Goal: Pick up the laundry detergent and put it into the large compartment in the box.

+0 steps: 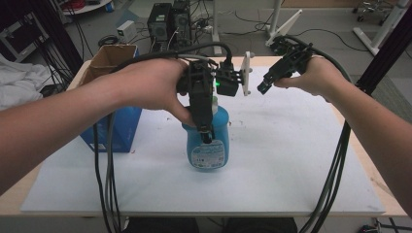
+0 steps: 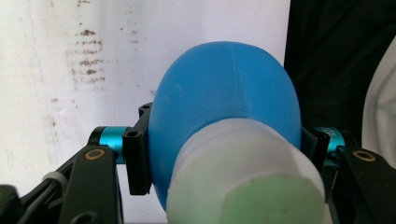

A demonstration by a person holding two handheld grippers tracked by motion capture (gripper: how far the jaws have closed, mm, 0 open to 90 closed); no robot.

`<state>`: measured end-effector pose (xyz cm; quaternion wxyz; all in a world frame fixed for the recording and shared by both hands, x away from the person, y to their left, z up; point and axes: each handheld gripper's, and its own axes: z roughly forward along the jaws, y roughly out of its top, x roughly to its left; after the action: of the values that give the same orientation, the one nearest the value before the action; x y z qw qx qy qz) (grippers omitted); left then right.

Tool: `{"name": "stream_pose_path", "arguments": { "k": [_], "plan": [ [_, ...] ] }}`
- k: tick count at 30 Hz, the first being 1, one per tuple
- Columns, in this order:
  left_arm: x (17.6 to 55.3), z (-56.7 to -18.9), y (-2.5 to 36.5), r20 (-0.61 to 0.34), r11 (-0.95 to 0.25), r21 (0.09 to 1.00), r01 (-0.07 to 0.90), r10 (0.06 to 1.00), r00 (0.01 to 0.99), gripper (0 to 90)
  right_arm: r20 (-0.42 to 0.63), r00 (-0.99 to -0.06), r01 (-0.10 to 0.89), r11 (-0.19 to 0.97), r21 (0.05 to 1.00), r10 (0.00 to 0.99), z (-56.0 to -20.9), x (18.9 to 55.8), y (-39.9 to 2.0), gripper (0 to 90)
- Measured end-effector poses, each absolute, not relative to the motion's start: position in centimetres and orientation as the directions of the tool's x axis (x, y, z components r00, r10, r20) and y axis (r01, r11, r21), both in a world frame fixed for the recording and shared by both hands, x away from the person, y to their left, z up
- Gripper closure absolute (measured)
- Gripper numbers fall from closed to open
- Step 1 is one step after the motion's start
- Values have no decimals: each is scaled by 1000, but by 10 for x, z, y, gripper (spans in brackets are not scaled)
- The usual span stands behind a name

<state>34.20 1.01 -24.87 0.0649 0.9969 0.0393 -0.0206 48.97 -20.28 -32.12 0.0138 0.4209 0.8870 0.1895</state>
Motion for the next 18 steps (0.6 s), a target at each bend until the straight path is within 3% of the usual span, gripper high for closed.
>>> {"name": "stream_pose_path", "arguments": {
  "k": [18],
  "plan": [
    [354,-171,70,-29,-940,189,284,284,958,378,140,-634,751,563,344,760,-318,496,-208,124]
  ]
}}
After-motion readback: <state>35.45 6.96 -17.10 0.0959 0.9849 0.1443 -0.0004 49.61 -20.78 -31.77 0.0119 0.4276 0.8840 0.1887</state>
